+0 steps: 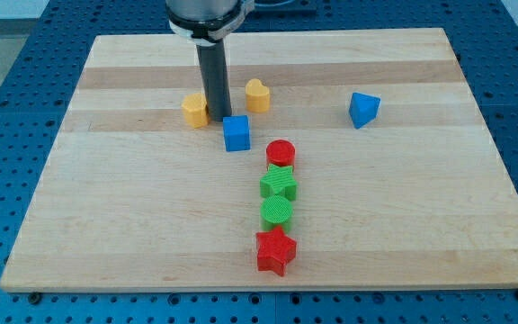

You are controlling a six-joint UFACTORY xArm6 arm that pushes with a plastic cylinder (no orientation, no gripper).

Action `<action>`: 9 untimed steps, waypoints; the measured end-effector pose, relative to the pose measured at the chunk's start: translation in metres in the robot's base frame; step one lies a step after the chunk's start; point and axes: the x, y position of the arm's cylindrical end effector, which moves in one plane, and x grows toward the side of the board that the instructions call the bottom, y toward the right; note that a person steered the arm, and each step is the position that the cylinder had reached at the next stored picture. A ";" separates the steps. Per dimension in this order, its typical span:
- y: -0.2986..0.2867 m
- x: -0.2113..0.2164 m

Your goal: Move yellow heart above yellow hexagon

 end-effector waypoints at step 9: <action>0.054 -0.042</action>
